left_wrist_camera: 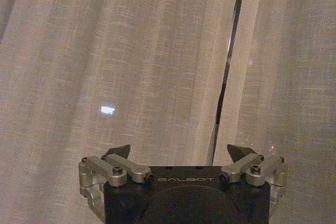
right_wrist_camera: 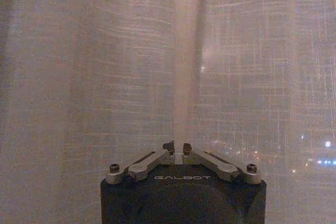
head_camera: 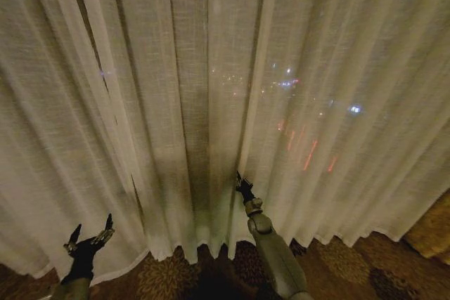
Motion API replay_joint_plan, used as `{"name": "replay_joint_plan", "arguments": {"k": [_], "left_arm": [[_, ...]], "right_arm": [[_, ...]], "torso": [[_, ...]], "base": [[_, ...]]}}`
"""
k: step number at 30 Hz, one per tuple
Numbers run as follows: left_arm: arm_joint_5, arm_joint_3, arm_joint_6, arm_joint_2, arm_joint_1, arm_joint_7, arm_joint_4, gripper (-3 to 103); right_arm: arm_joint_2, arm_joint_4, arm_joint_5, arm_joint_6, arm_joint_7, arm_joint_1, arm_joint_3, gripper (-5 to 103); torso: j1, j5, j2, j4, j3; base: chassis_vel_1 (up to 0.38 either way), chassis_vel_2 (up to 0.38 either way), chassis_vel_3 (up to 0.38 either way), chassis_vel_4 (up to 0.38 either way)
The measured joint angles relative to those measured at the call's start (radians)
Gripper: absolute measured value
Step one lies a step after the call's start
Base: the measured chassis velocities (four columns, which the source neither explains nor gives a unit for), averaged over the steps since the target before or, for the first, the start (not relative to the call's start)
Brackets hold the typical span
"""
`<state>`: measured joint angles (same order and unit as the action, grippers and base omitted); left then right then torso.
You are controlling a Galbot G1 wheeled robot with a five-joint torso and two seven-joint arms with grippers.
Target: Open the curtains by pulling them apart, changing their state from closed to fully open.
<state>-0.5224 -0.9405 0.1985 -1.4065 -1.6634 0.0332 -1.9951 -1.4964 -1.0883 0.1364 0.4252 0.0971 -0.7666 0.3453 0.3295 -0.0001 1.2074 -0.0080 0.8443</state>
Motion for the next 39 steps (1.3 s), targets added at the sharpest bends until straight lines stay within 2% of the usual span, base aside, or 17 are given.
{"name": "replay_joint_plan", "arguments": {"k": [3, 17, 39], "left_arm": [[0.0, 0.0, 0.0, 0.0, 0.0, 0.0, 0.0, 100], [0.0, 0.0, 0.0, 0.0, 0.0, 0.0, 0.0, 100], [0.0, 0.0, 0.0, 0.0, 0.0, 0.0, 0.0, 100]], "right_arm": [[0.005, 0.001, 0.032, -0.008, 0.026, 0.0, 0.002, 0], [0.019, 0.002, 0.047, -0.003, 0.072, -0.008, 0.025, 0], [0.019, 0.017, 0.062, 0.014, 0.126, -0.015, 0.058, 0]], "torso": [[0.0, 0.0, 0.0, 0.0, 0.0], [0.0, 0.0001, 0.0, 0.0001, 0.0], [0.0, 0.0, 0.0, 0.0, 0.0]], "base": [[0.0, 0.0, 0.0, 0.0], [-0.121, -0.133, 0.133, 0.113], [-0.322, -0.326, 0.327, 0.328]]}}
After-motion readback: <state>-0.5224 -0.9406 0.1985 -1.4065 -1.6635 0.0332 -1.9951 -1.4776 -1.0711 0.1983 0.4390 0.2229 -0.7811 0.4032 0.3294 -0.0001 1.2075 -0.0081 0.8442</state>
